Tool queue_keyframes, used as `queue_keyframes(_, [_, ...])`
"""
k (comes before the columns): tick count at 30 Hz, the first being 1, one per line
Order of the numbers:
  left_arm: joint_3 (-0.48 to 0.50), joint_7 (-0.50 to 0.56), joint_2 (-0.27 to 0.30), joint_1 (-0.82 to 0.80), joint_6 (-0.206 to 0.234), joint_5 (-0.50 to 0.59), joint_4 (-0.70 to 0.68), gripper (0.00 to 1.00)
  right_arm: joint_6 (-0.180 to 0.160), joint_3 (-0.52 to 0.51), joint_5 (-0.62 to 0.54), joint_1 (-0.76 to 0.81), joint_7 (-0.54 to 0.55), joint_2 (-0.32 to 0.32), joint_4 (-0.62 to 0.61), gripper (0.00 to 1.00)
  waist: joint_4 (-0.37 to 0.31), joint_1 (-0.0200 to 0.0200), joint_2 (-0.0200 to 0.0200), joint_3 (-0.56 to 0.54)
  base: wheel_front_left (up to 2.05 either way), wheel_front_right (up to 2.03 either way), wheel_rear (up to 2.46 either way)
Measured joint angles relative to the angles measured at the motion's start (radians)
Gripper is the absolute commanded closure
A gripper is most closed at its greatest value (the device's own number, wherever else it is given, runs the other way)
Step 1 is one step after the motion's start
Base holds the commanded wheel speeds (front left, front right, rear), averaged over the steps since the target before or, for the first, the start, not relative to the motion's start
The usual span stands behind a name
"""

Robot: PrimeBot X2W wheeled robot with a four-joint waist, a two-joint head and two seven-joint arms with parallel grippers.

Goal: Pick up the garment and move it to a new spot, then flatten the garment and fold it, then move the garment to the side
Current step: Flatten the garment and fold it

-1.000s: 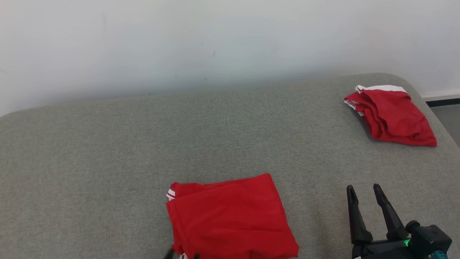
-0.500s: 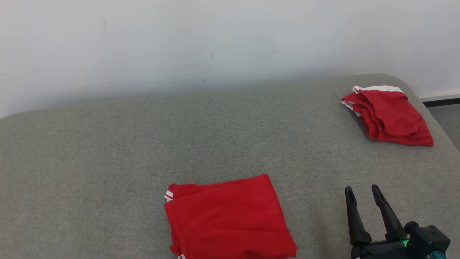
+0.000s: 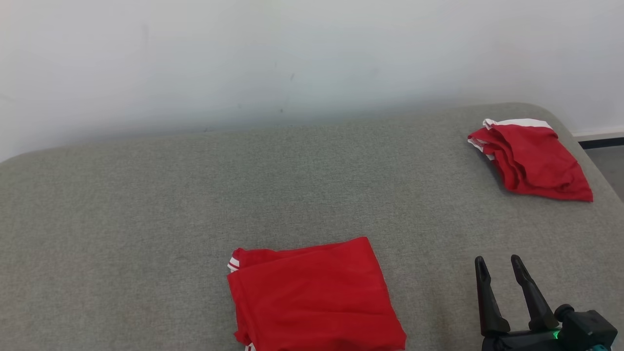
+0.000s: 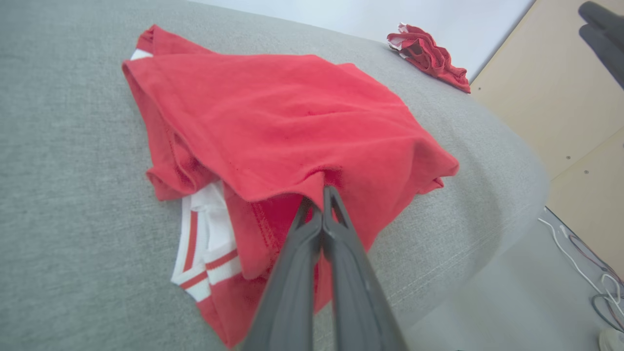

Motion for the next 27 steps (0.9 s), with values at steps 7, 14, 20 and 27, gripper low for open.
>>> queue_keyframes(7, [0.000,0.003,0.066,0.007,0.007,0.047,-0.074,1.00,0.000,-0.003,0.000,0.005,0.000,0.005,0.007,0.00,0.024,0.0000,0.0000,-0.006,0.00,0.00,0.00])
queue_keyframes(14, [0.017,0.032,0.091,0.004,0.016,0.031,-0.057,0.77,0.000,0.007,0.000,0.004,0.000,0.006,0.017,0.00,0.014,0.0000,-0.0001,-0.012,0.00,0.00,0.00])
queue_keyframes(20, [0.035,0.016,0.078,0.005,0.017,0.009,0.006,0.00,0.000,0.004,0.004,0.004,0.000,0.002,0.021,0.00,0.001,0.0000,0.0000,-0.010,0.00,0.00,0.00])
queue_keyframes(27, [0.162,0.003,0.071,-0.001,0.044,0.007,-0.067,0.00,0.000,-0.013,0.003,0.003,0.000,-0.004,0.013,0.00,0.016,0.0000,0.0000,-0.012,0.00,0.00,0.00])
